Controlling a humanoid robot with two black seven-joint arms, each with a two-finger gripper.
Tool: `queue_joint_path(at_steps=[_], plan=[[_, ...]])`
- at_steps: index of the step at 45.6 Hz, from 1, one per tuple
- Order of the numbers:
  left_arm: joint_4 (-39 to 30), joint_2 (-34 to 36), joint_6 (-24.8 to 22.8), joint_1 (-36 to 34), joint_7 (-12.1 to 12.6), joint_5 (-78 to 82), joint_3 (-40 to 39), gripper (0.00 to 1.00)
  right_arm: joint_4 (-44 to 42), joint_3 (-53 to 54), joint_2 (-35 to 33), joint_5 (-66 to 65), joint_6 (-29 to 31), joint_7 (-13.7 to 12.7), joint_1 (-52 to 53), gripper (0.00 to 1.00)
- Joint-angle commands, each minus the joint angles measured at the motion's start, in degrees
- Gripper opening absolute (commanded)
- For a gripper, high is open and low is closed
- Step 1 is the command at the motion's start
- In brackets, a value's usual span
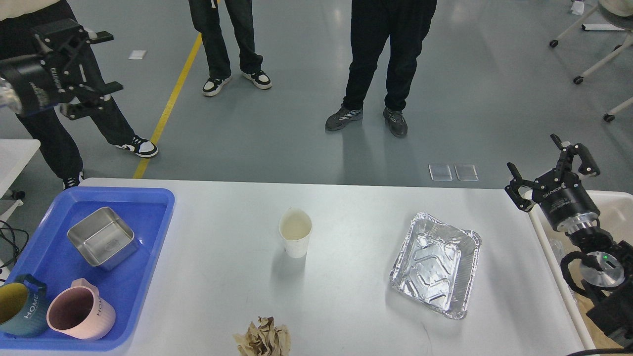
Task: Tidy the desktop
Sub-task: 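Withdraw the left gripper and raise the right gripper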
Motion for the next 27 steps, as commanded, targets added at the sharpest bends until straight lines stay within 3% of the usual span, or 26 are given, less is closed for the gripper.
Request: queue_joint_path(at_steps=[1,6,13,27], plan=[[0.5,-8.3,3.8,2.2,-0.1,-7.4,-1.7,0.96,0.0,0.0,0.0,0.0,0.1,0.0,0.2,1.00],[0.7,-16.6,8.3,7.4,0.2,-10.8,-9.0,0.96,-0.1,0.0,0.0,0.0,0.0,0.0,0.3,1.00],[0.8,-24.3,10.6,13.9,2.4,-11.0,-19.6,0.96,-0.5,0.1,-0.1,0.0,-0.1,0.0,0.4,1.00],[0.8,-26.3,11.3,19.6,2.8,-10.9,-25.6,0.96,-0.8,0.2,-0.1,0.1,-0.4,0.0,0.4,1.00]])
